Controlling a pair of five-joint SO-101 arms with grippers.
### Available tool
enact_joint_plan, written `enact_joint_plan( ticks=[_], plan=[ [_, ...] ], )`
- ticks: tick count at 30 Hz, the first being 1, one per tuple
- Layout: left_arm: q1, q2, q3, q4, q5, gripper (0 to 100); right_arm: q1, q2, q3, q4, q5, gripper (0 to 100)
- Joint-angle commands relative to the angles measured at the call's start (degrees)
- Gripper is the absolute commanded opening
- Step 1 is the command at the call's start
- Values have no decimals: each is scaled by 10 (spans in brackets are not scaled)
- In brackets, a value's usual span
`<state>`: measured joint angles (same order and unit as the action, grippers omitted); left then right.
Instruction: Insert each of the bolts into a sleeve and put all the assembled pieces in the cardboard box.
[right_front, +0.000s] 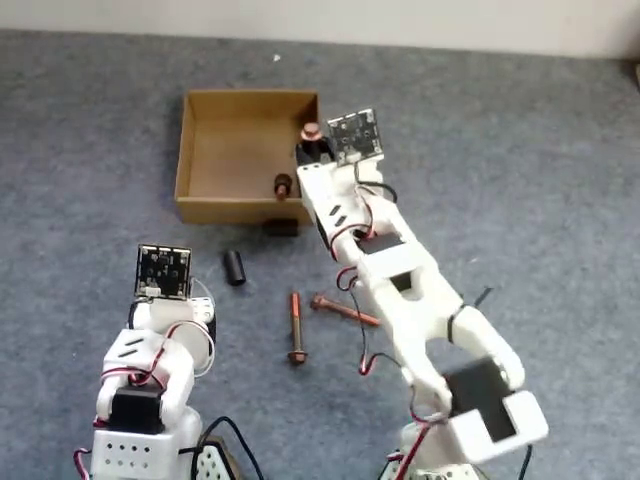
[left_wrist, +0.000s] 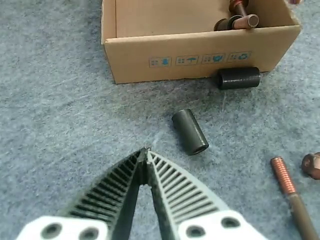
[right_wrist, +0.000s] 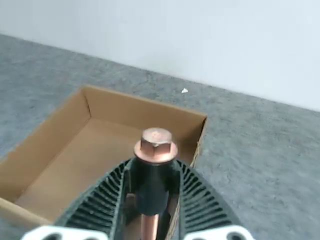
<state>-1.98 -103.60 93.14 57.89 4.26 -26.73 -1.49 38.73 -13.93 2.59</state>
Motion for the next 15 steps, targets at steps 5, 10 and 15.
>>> enact_joint_plan(
  ticks=[5,10,15],
  plan=[
    [-2,-1,-2,-2,-9,14,-10,40,-42,-67,-1,7],
    [-2,-1,-2,-2,-9,14,-11,51,-41,-66,-1,104],
    [-7,-1,-6,-2,-9,11,-12,32,-42,6,-1,164]
  ],
)
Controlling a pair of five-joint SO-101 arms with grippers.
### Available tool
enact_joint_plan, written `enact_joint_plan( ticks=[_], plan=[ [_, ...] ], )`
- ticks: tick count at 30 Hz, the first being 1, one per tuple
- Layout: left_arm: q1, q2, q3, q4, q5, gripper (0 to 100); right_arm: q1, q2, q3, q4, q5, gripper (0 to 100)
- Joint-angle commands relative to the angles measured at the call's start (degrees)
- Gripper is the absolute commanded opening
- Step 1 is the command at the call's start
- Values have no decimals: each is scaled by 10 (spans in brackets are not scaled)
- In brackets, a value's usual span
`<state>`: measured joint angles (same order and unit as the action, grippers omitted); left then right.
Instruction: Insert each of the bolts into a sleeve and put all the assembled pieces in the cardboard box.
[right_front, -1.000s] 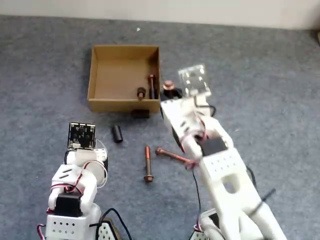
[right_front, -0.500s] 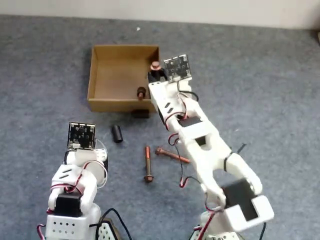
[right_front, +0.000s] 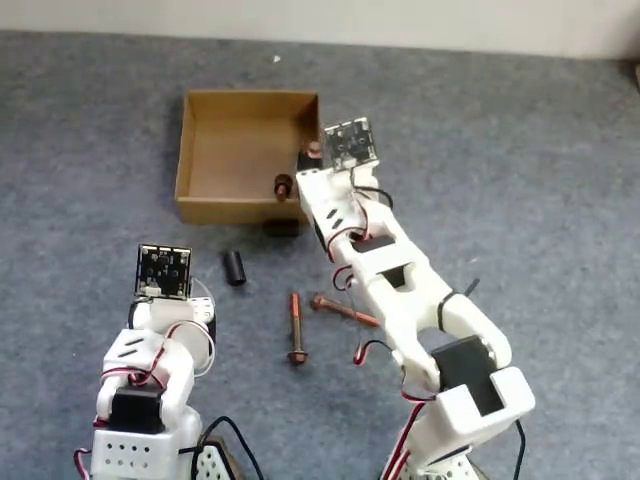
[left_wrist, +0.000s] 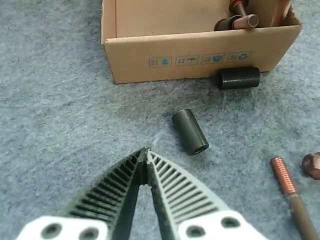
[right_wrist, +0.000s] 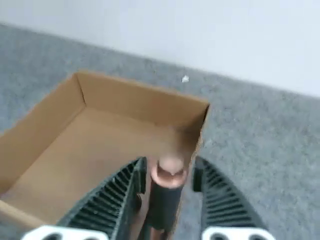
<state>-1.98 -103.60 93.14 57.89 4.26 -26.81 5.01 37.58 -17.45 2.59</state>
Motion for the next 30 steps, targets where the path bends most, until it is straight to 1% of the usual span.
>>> enact_joint_plan(
  ticks=[1,4,8,10,13,16,19,21,25,30],
  plan=[
    [-7,-1,-7,-2,-9,11,-11,-49,-30,65,-1,164],
    [-14,-1,-15,0,-10,11,-11,-119,-29,145,-1,164],
    [-62,-1,-24,-3,-9,11,-28,-217,-29,319,2,163],
    [-88,-1,-31,-3,-9,11,-49,-251,-29,408,2,163],
    [-134,-1,-39,-4,-9,11,-89,-275,-30,500,-1,163],
    [-185,-1,-46,-4,-8,11,-135,-275,-30,538,-2,163],
    [-221,-1,-45,-20,-7,11,-180,-255,-30,540,-6,163],
    [-239,-1,-43,-28,-7,11,-203,-224,-37,539,-32,163],
    [-243,-1,-41,-32,-7,11,-235,-136,-107,555,-57,163],
    [-246,-1,-41,-31,-7,11,-247,-11,-256,638,-68,163]
  ],
)
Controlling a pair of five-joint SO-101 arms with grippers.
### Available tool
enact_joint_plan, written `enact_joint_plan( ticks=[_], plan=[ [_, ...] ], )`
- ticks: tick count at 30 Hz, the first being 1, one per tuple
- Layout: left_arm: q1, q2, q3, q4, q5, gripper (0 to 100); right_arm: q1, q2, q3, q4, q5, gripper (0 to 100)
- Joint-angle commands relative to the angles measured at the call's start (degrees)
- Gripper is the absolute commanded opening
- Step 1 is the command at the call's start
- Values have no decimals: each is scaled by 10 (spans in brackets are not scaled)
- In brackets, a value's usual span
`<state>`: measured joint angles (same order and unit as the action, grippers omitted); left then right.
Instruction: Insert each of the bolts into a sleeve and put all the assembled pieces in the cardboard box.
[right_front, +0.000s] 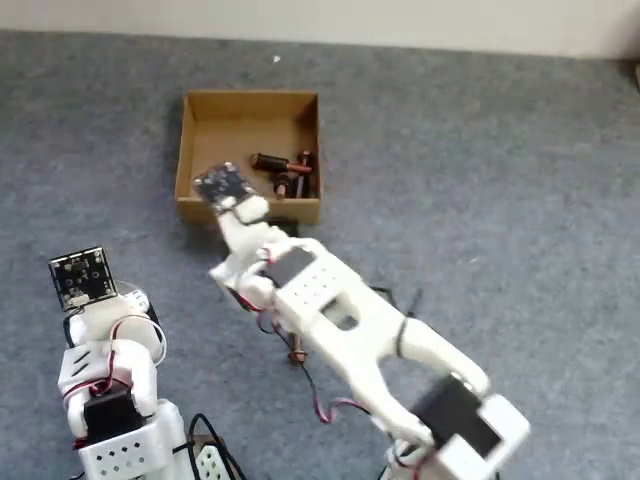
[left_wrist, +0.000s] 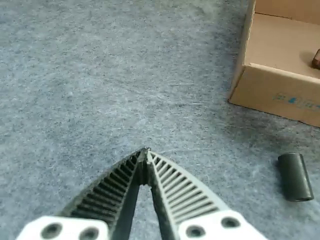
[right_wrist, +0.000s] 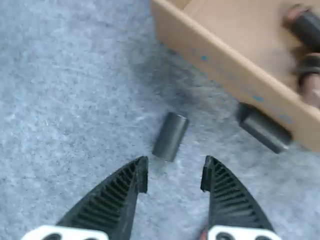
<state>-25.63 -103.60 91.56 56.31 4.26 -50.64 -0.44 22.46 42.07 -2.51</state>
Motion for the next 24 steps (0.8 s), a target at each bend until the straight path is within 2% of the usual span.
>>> enact_joint_plan(
  ticks=[1,4,16,21,24],
  plan=[
    [-9,-1,-25,-15,-7,11,-8,69,-139,60,-31,163],
    [-9,-1,-24,-15,-7,11,-7,145,-236,114,-58,163],
    [-9,-1,-24,-15,-7,11,-8,418,-518,269,-71,157],
    [-7,-1,-24,-15,-7,11,-5,479,-619,318,-69,0],
    [-7,-1,-24,-15,-7,11,-1,489,-665,379,-68,6]
  ],
)
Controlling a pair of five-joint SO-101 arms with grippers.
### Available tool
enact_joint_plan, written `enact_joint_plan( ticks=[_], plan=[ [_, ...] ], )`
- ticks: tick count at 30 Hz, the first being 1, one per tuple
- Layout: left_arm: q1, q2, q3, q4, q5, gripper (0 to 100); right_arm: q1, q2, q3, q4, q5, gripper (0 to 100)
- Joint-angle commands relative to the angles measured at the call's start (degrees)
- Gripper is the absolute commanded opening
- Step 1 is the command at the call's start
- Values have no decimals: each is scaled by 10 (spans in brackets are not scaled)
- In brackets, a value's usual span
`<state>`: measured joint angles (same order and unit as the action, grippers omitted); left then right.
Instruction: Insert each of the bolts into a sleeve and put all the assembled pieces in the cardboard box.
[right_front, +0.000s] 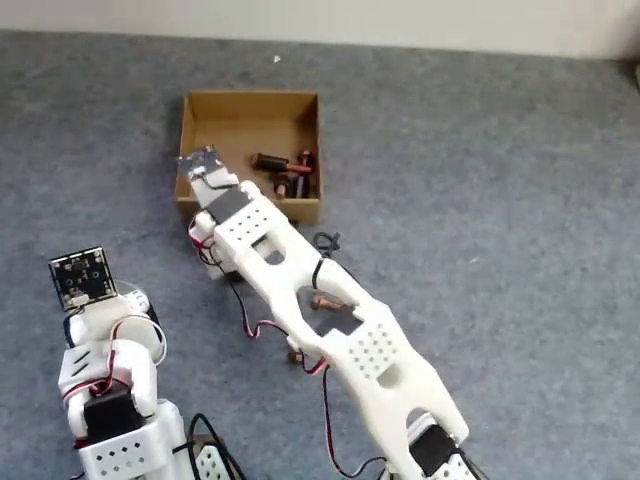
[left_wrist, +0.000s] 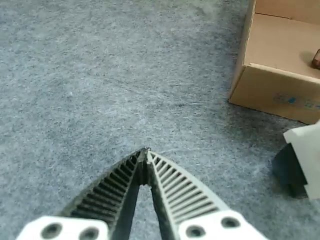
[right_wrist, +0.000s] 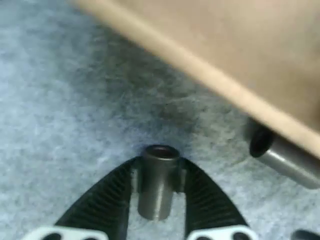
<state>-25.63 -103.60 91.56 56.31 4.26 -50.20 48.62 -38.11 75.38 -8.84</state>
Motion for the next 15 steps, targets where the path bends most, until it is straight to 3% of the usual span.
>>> enact_joint_plan(
  ticks=[1,7,10,15],
  plan=[
    [-7,-1,-24,-15,-7,11,-3,-4,-78,73,-4,4],
    [-7,-1,-23,-14,-8,11,22,-31,-211,253,-4,5],
    [-6,-1,-23,-14,-8,11,36,-56,-232,258,-4,5],
    [-6,-1,-23,-15,-8,11,44,-142,-119,258,22,5]
  ],
)
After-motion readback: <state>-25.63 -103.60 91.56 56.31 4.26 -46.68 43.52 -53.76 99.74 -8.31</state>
